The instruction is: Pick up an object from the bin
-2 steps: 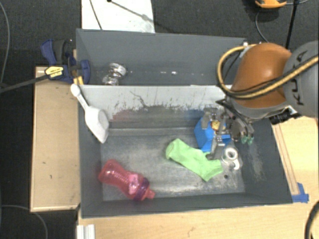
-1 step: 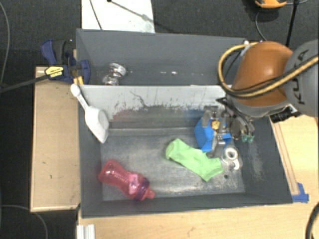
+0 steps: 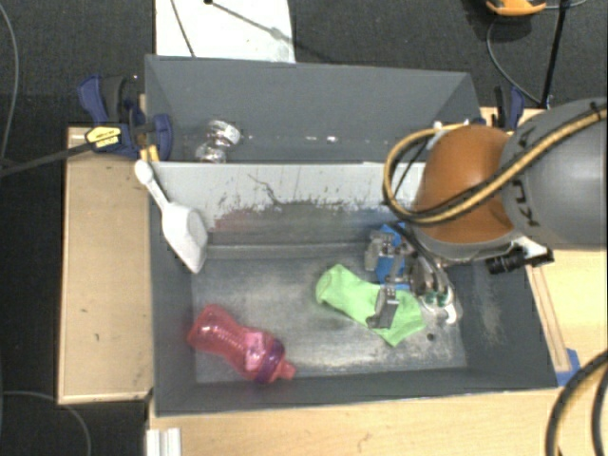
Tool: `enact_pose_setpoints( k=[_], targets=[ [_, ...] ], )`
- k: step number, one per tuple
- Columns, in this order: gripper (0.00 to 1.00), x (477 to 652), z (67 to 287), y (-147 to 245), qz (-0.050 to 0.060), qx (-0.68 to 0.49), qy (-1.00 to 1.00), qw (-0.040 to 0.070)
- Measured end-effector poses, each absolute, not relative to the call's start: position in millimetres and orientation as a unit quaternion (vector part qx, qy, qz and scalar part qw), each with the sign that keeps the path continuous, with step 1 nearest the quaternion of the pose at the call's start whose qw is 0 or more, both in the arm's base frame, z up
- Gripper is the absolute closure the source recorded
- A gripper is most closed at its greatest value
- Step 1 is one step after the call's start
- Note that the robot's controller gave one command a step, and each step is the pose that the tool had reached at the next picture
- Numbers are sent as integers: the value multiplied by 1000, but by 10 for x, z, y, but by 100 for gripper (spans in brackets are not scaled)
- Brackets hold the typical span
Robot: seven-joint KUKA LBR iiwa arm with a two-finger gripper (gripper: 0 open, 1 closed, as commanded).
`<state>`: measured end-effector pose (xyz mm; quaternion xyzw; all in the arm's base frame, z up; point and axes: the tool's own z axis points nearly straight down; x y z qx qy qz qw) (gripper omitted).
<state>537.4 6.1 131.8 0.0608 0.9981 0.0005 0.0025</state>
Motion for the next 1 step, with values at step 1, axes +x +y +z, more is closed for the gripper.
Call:
enact_pose_setpoints(
  k=[1],
  targets=[
    [0,5179,1127,105,0,134,991,-1]
  ],
)
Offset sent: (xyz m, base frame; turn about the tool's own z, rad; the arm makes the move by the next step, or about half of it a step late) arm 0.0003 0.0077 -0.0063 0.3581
